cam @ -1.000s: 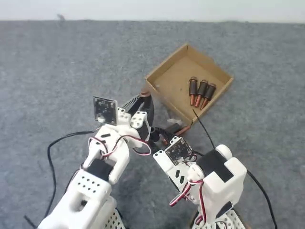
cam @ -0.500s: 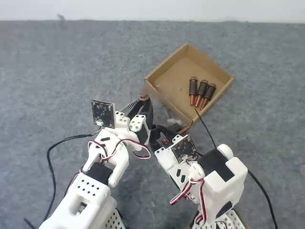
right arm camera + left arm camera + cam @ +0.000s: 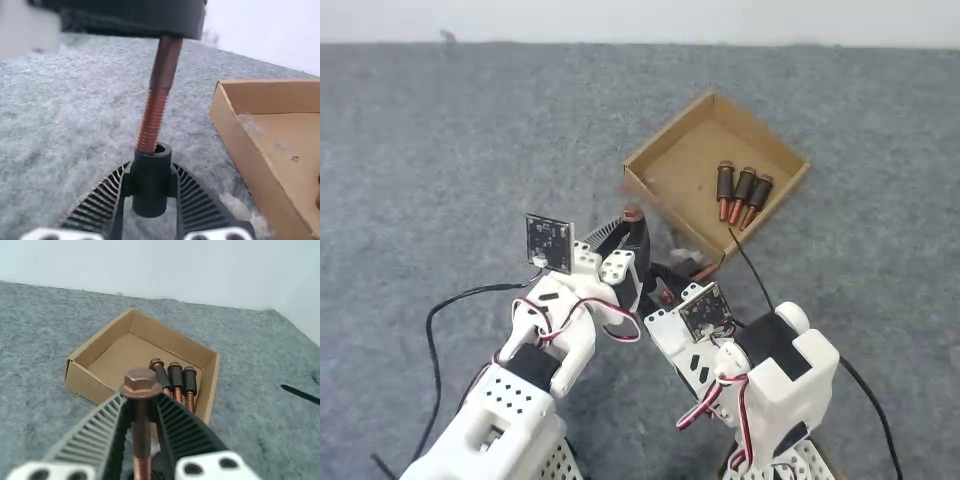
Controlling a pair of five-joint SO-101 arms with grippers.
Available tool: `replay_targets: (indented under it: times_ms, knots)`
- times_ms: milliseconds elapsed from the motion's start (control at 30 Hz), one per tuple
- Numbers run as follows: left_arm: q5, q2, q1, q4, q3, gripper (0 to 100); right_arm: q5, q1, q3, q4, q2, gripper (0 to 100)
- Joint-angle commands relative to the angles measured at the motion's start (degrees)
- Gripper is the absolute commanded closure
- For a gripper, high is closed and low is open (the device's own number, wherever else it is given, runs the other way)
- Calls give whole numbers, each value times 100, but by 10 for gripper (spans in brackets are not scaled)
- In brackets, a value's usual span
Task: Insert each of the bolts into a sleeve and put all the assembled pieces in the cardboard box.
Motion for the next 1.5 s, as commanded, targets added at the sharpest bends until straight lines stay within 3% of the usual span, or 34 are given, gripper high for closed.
replay_targets:
  times_ms: [0, 233, 1267, 1467]
  knots:
    - [9, -202, 44, -18, -40, 987, -26, 57, -123, -171, -338, 992]
    - [9, -193, 44, -97, -31, 988, -18, 57, 26, -549, -330, 992]
    - [0, -193, 9, -598, 127, 988, 229, -136, 176, -514, -330, 992]
    - [0, -202, 9, -897, 259, 988, -264, 57, 149, -567, -400, 992]
